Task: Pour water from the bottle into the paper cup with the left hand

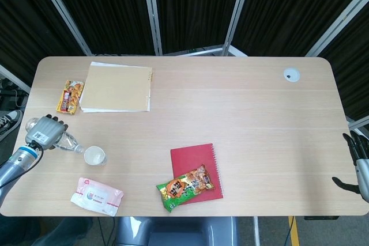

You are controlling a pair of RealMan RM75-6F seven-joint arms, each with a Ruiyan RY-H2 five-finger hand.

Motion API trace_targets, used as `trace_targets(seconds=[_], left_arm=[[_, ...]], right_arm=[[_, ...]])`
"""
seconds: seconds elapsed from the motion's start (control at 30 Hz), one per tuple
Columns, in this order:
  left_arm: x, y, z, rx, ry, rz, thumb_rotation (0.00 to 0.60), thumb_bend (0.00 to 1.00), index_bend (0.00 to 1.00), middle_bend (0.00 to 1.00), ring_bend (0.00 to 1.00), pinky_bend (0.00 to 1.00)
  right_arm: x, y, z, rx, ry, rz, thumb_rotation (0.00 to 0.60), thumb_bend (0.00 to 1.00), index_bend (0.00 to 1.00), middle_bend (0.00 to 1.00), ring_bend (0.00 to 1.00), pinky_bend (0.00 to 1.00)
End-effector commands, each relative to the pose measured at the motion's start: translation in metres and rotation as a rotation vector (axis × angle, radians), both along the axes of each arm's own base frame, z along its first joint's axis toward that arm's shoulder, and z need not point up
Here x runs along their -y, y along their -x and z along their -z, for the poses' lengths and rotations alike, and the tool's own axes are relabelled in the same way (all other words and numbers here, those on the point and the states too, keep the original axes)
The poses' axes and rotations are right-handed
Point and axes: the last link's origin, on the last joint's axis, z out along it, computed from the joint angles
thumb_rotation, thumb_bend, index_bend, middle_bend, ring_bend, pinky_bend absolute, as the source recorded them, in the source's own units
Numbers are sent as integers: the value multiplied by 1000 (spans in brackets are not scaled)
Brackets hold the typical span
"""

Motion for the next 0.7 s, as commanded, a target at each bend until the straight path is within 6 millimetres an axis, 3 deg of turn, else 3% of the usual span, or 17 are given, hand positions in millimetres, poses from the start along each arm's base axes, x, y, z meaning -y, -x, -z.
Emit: trace_targets(seconds=[0.03,0.7], left_arm=[[0,0,0,-3,-3,0,600,447,604,478,367,367],[2,-1,4,84,6,-37,600,445,605,478,367,367]], right_arm=[[0,0,0,-1,-1,0,600,0,0,0,0,0],[0,1,1,-4,-3,4,600,0,0,0,0,0]])
